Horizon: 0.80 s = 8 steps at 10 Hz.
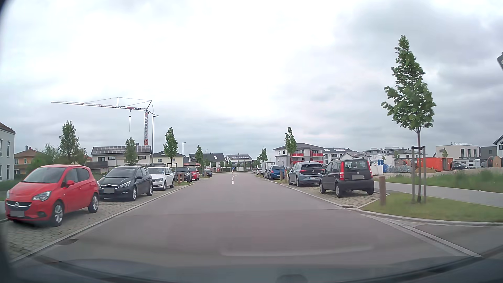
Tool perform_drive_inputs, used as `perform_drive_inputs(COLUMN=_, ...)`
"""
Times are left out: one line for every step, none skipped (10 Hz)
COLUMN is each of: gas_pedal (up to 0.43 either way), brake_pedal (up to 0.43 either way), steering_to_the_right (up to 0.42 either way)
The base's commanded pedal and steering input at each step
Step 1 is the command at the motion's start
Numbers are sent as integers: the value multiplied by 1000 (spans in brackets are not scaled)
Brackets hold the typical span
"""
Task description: Follow the waypoints while adhering to traffic rules and regulations
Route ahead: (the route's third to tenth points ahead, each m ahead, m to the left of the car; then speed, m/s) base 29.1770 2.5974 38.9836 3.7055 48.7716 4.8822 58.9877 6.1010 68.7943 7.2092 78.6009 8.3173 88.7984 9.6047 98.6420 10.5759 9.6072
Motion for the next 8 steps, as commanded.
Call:
perform_drive_inputs(gas_pedal=248, brake_pedal=0, steering_to_the_right=-11)
perform_drive_inputs(gas_pedal=248, brake_pedal=0, steering_to_the_right=-13)
perform_drive_inputs(gas_pedal=248, brake_pedal=0, steering_to_the_right=-18)
perform_drive_inputs(gas_pedal=248, brake_pedal=0, steering_to_the_right=-22)
perform_drive_inputs(gas_pedal=248, brake_pedal=0, steering_to_the_right=-22)
perform_drive_inputs(gas_pedal=248, brake_pedal=0, steering_to_the_right=-22)
perform_drive_inputs(gas_pedal=248, brake_pedal=0, steering_to_the_right=-22)
perform_drive_inputs(gas_pedal=248, brake_pedal=0, steering_to_the_right=-24)
